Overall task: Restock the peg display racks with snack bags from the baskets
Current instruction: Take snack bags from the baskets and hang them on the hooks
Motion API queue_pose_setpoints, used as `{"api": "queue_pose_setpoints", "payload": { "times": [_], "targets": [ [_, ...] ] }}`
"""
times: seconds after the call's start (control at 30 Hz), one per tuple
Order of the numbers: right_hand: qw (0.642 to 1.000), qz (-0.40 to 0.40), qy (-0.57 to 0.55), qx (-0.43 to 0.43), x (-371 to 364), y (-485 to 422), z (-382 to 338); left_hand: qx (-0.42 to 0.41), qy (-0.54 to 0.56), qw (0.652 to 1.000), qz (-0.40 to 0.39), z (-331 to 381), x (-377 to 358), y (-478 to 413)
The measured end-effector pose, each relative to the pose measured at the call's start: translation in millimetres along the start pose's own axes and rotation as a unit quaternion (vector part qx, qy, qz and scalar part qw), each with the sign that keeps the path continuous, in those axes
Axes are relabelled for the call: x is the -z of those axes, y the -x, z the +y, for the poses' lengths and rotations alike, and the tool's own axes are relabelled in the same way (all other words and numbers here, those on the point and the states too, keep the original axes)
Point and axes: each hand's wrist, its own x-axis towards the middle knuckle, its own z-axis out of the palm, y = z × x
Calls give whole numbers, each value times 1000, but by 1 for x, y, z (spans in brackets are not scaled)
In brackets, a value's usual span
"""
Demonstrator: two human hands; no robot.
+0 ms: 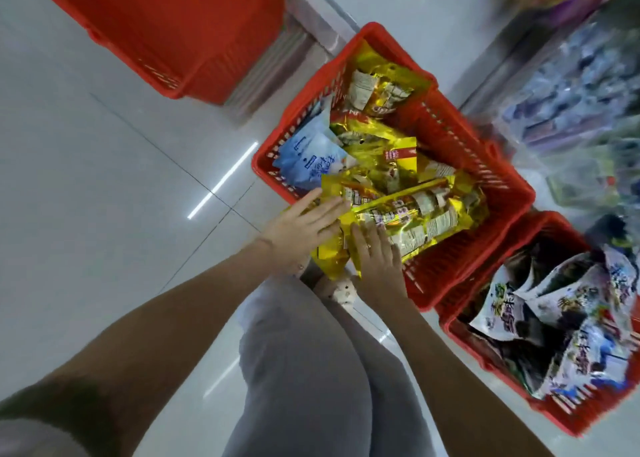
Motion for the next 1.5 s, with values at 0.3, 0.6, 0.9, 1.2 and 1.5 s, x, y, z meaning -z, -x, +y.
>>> {"api": "queue_pose_setpoints", "payload": {
  "times": [0.3,0.6,0.9,1.2,1.5],
  "targets": [
    [994,25,-100,20,36,32,18,-46,83,987,129,-16,44,-19],
    [928,295,-201,-111,209,123,21,38,125,988,82,-96,230,27],
    [853,419,-311,-23,424,253,-16,47,44,976,209,-198,472,115],
    [784,580,-179,128,653,384,-41,55,-85,908,407,-274,720,200],
    [645,741,-5,185,829,476,-91,69,-297,799,518,-352,875,258]
  ]
}}
